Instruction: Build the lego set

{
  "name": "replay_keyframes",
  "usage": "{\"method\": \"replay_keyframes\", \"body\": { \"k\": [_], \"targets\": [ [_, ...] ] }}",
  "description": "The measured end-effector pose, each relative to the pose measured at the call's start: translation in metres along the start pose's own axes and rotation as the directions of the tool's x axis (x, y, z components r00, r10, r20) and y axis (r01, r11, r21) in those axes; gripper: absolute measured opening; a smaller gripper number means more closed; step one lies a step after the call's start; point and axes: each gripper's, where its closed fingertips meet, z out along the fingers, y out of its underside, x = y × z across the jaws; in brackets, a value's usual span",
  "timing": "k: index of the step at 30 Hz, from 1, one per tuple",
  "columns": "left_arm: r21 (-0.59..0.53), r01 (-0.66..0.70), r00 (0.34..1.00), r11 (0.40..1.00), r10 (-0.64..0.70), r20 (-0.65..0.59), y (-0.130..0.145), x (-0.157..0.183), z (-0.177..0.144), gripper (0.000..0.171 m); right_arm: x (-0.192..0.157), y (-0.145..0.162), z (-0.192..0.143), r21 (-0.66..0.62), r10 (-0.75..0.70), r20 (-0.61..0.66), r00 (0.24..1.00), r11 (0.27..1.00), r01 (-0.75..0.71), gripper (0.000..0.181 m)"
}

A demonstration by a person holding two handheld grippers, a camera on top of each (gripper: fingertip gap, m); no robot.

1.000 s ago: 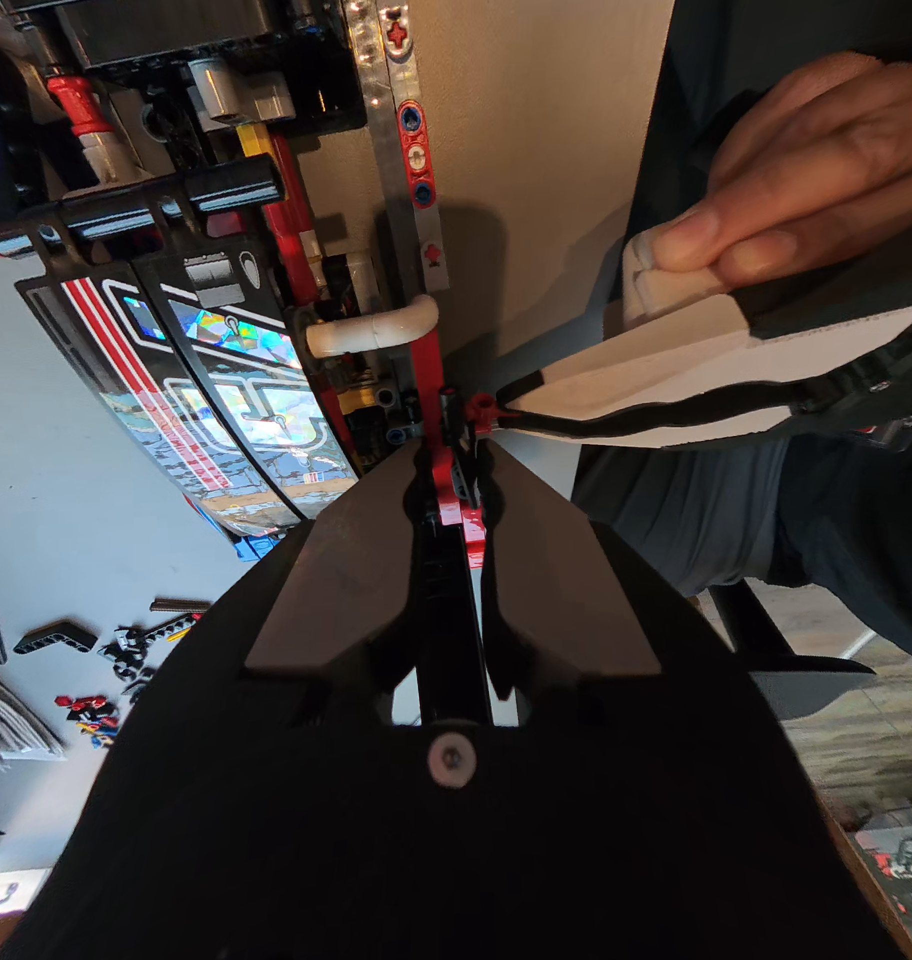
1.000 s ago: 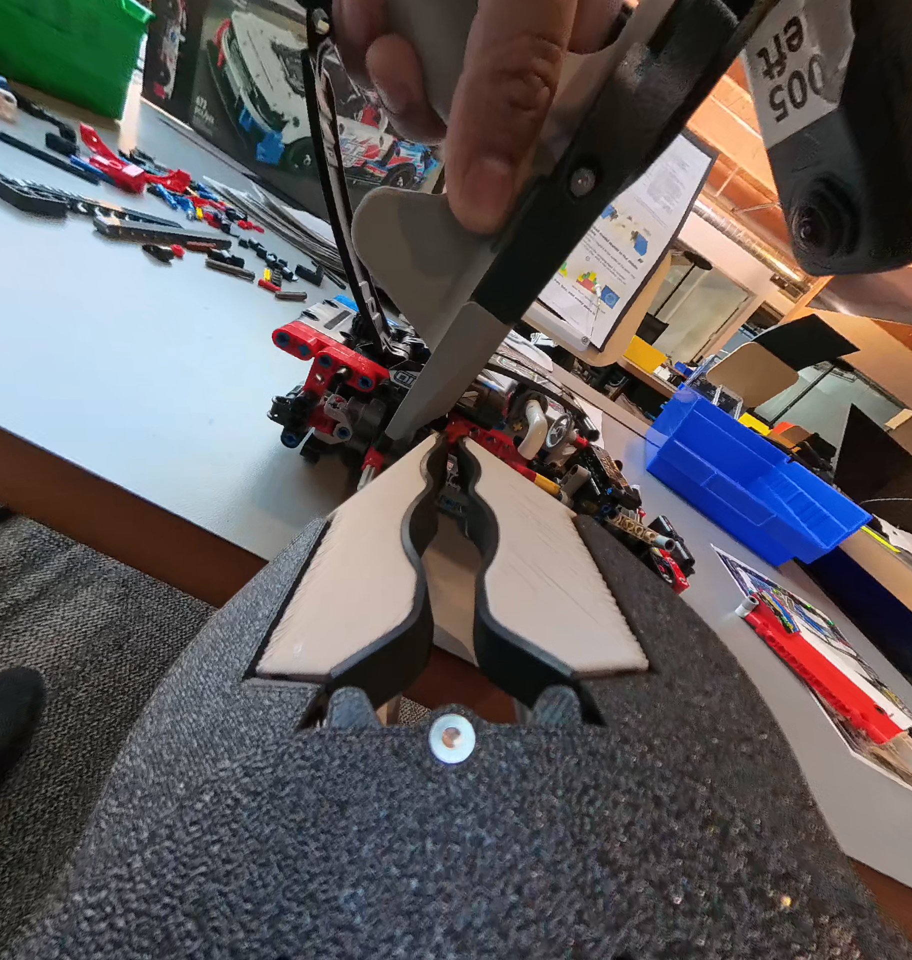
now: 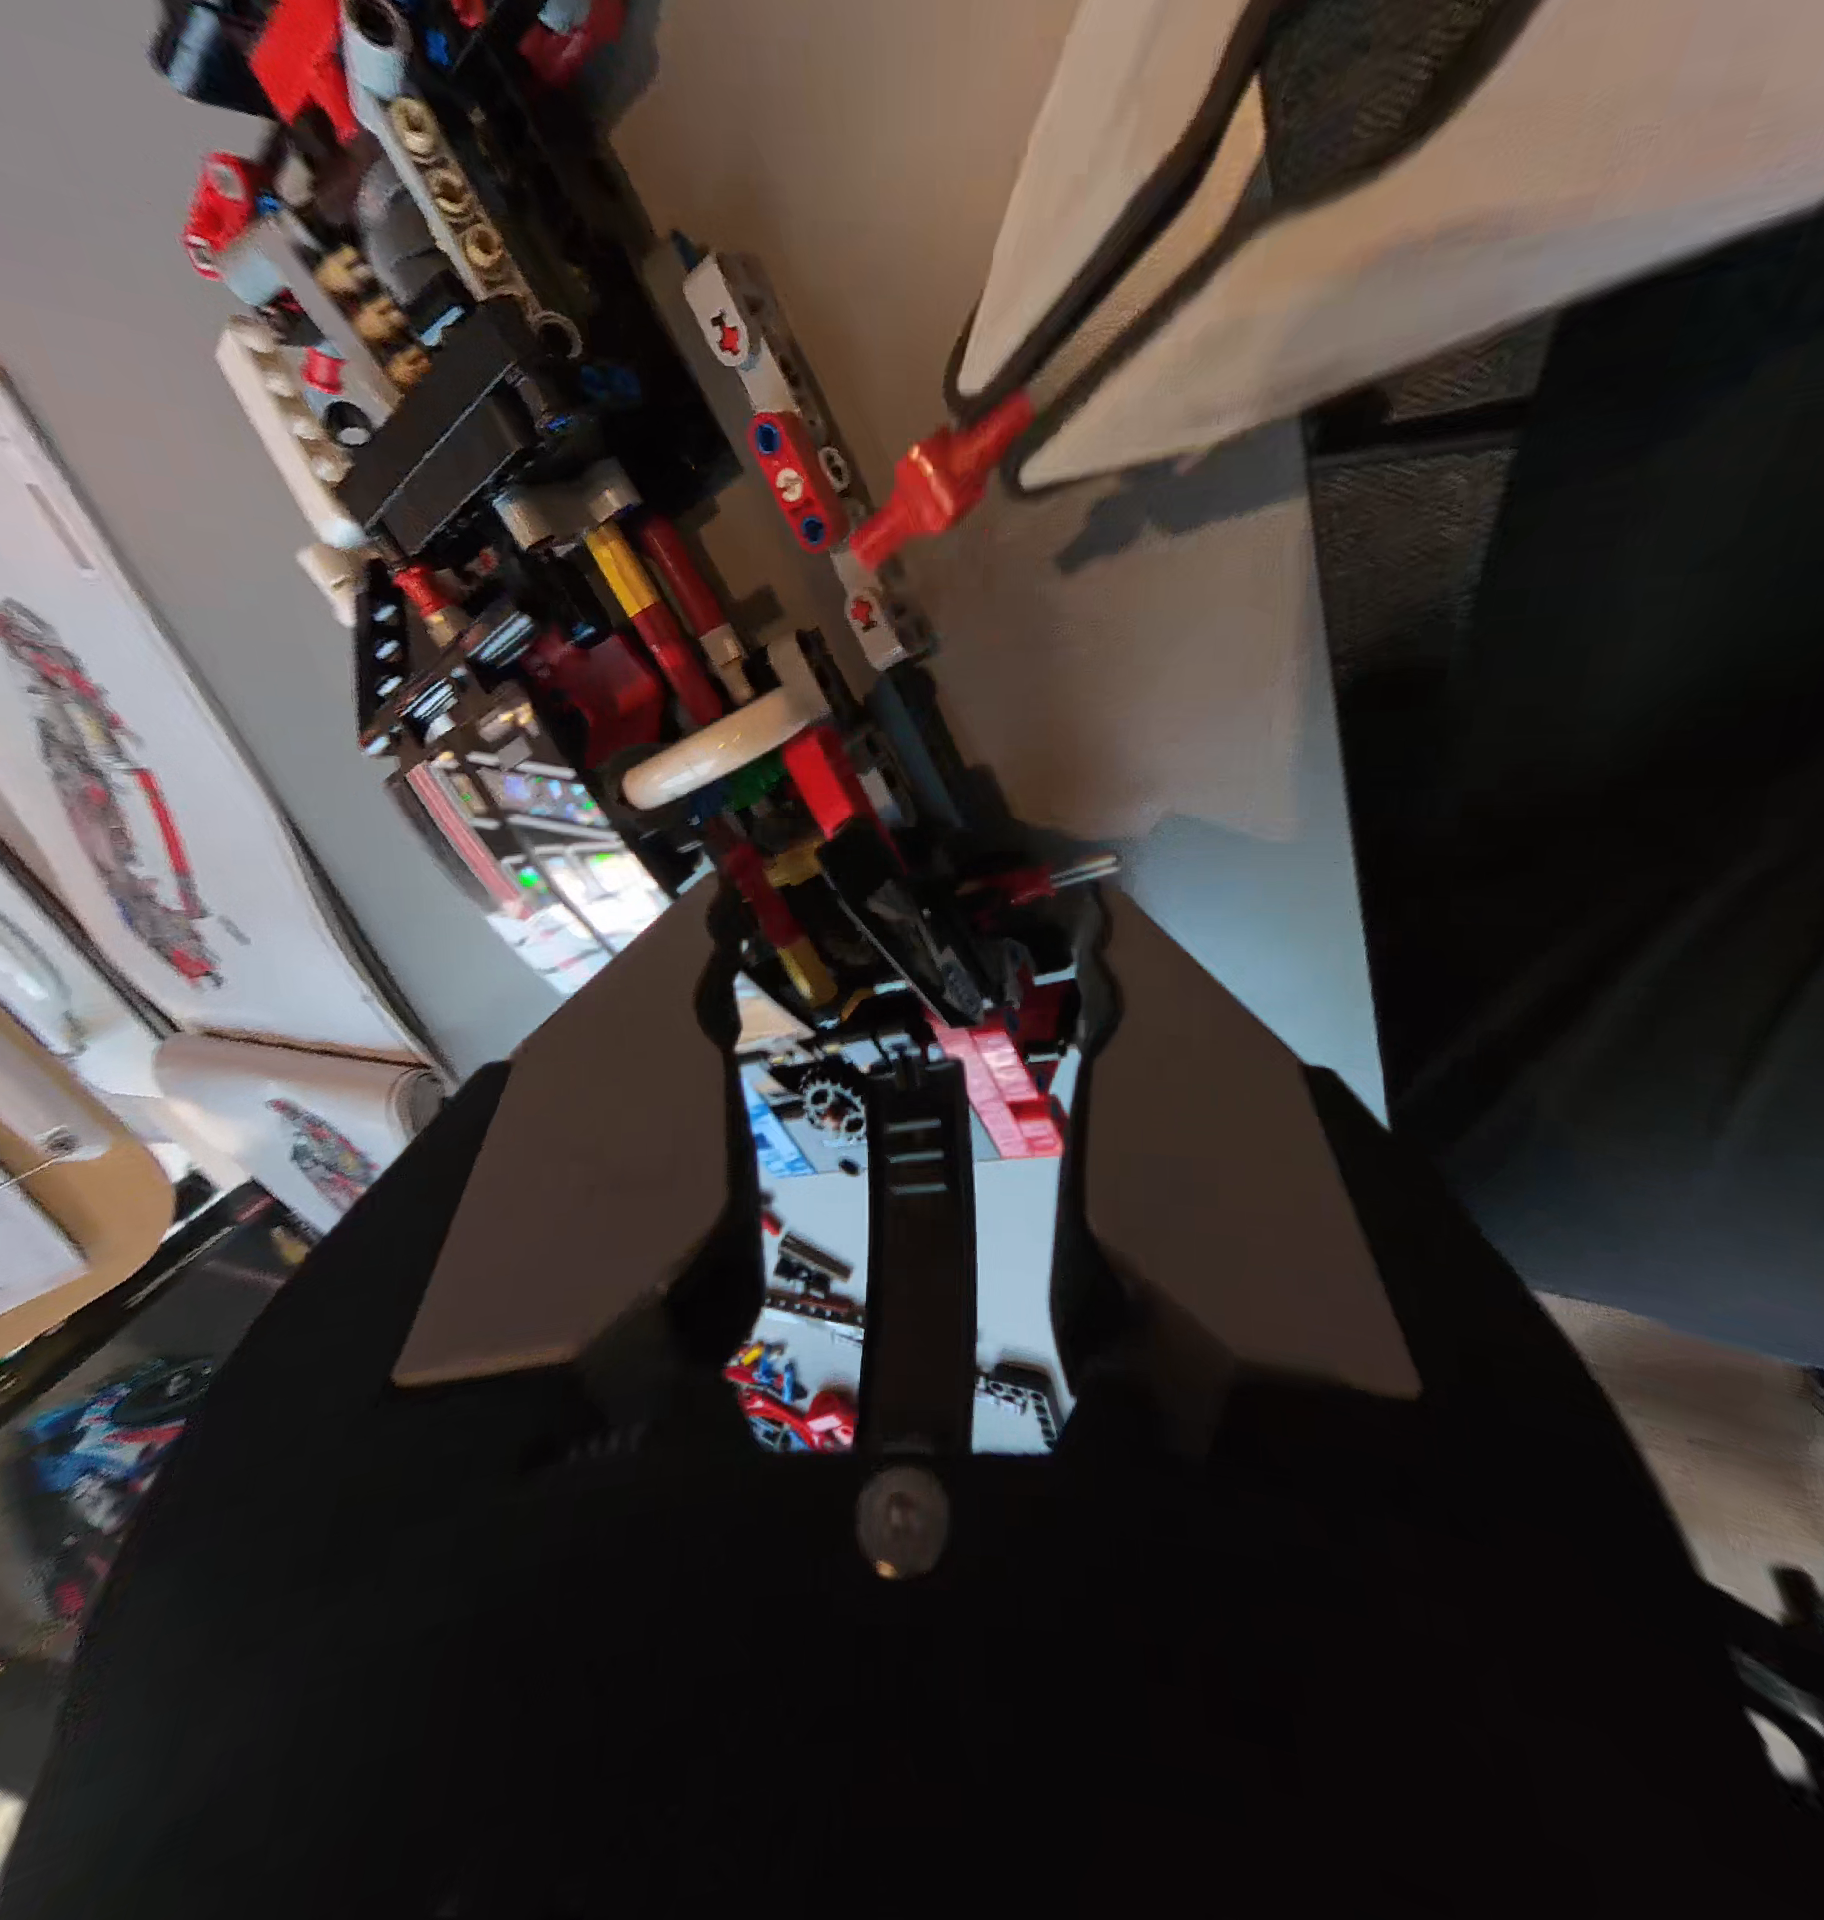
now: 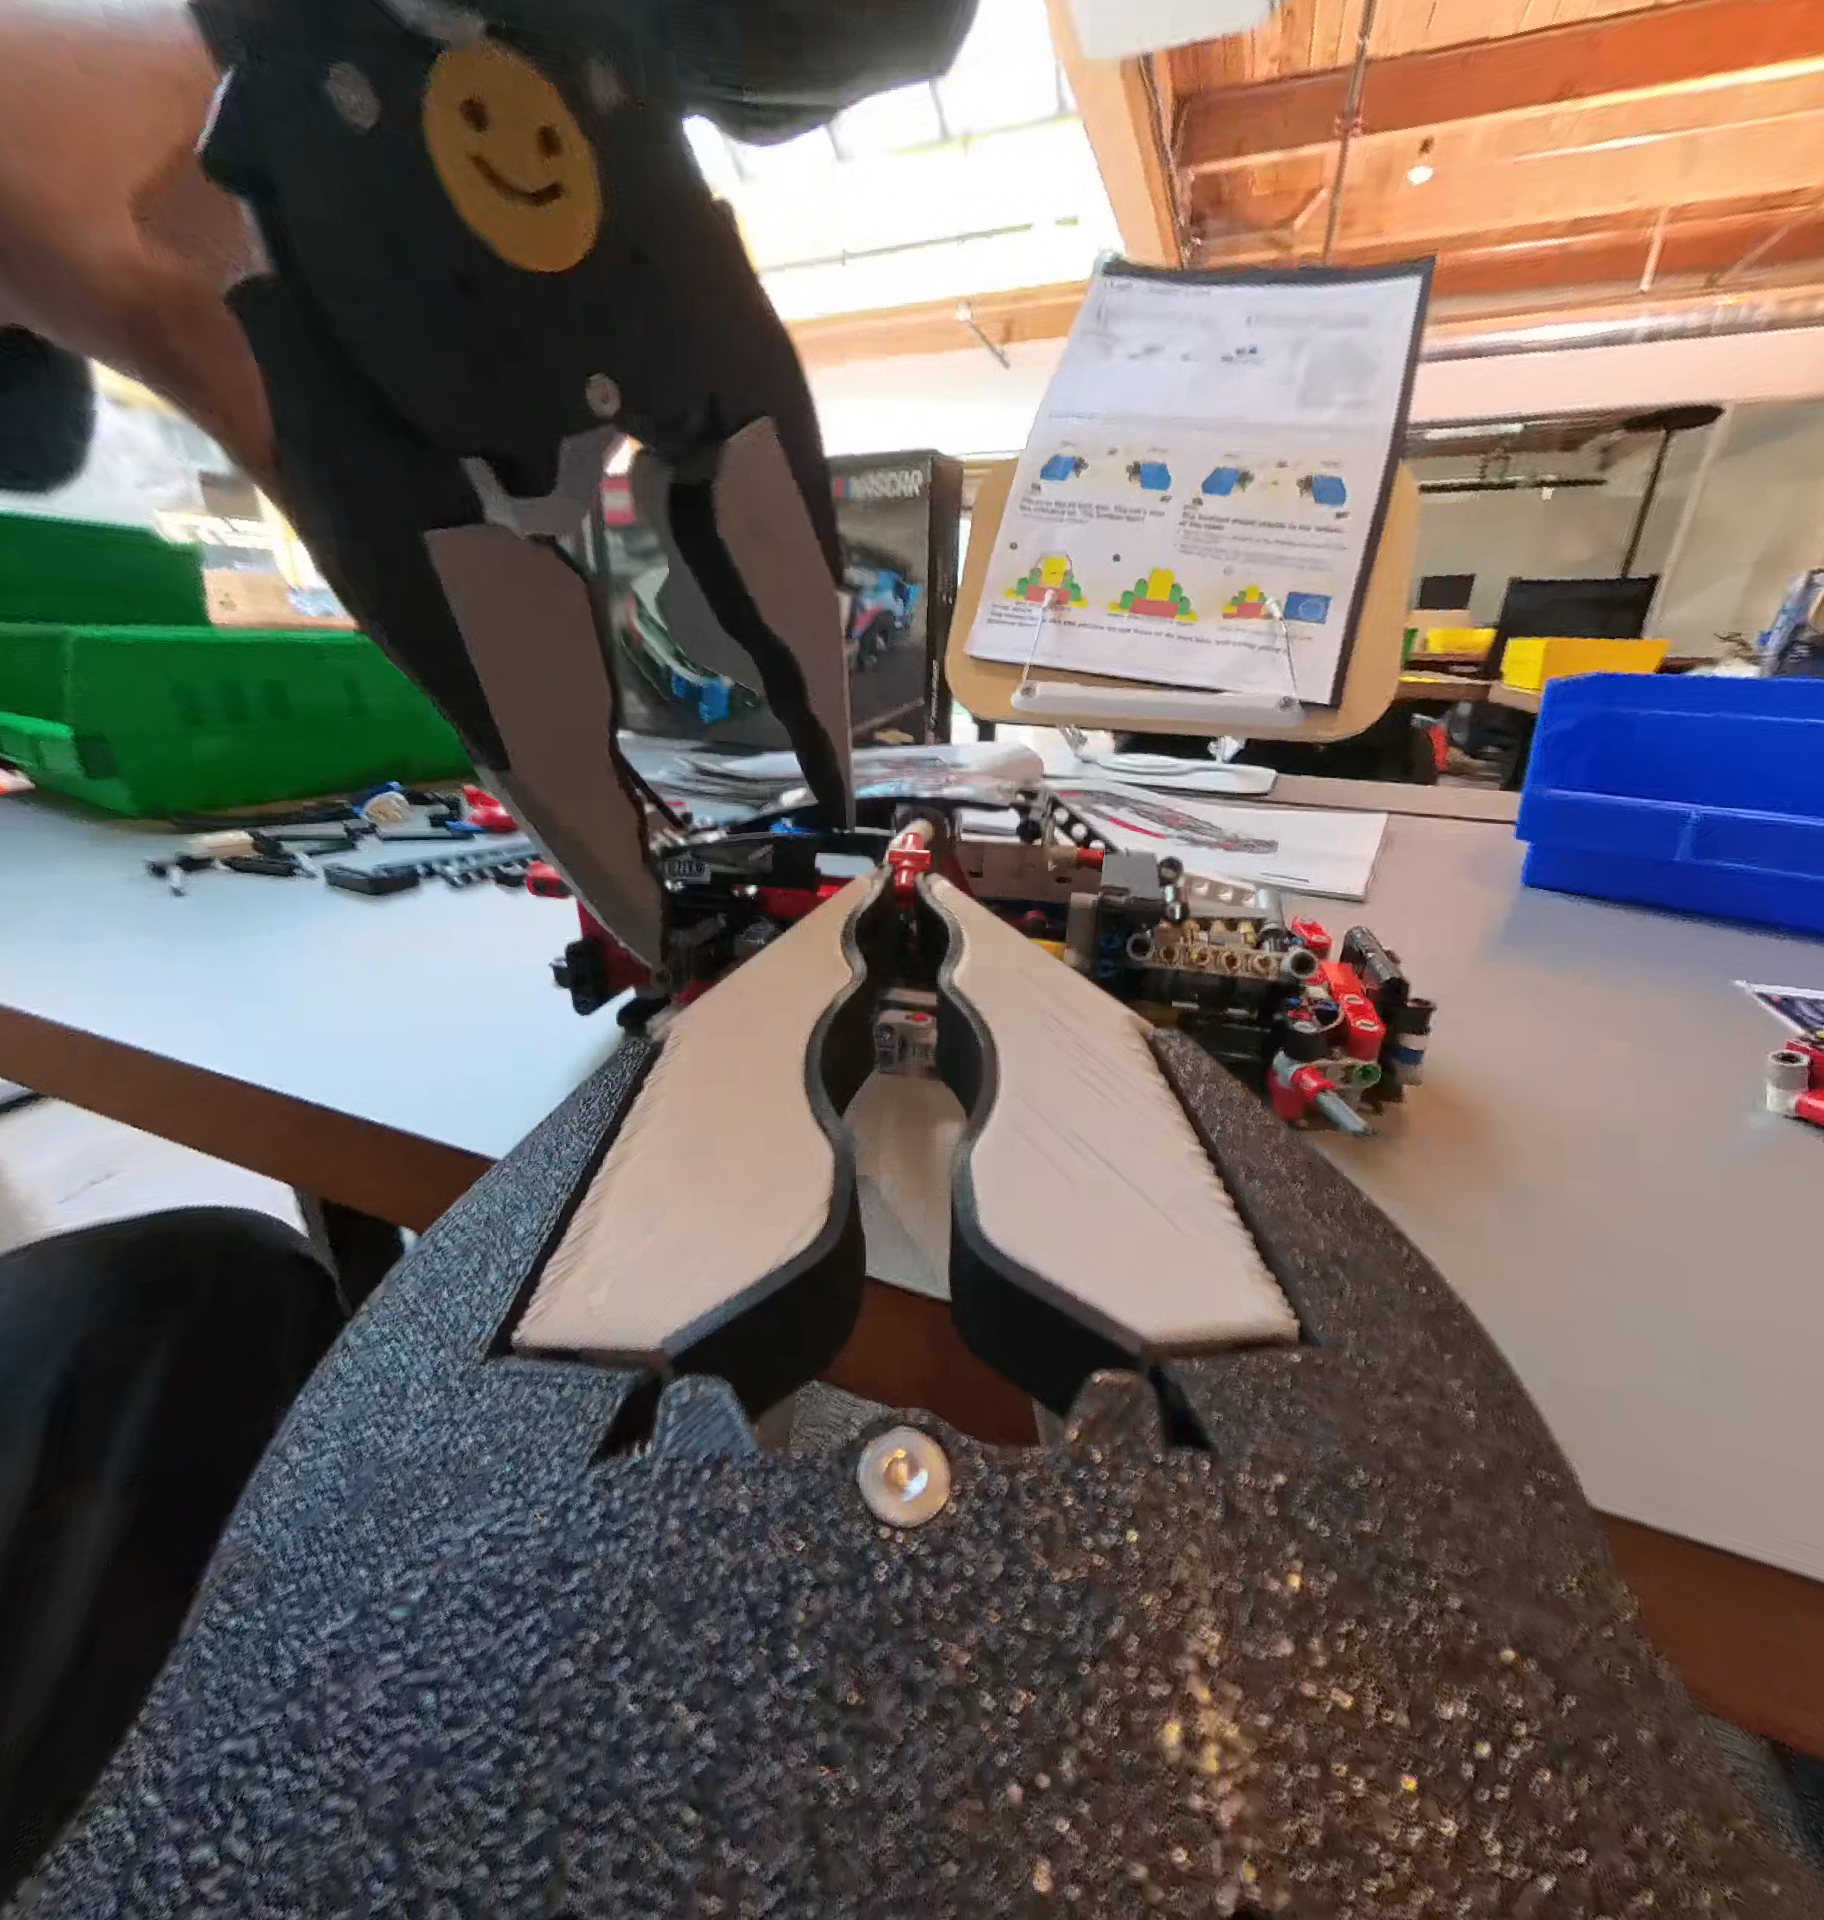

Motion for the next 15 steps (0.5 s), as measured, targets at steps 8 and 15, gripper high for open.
{"method": "replay_keyframes", "body": {
  "k": [8, 15],
  "targets": [
    [0.573, 0.292, 0.948, 0.766, -0.310, -0.069, -0.029, -0.009, -0.102, 0.077, 0.011, -0.032, -0.003, 0.069, 0.278, 0.212, 0.937, 0.952, -0.298, 0.000],
    [0.749, 0.454, 0.869, 0.482, -0.423, -0.255, -0.014, 0.029, -0.116, 0.023, -0.023, -0.082, -0.014, -0.103, 0.396, 0.638, 0.660, 0.894, -0.436, 0.001]
  ]
}}
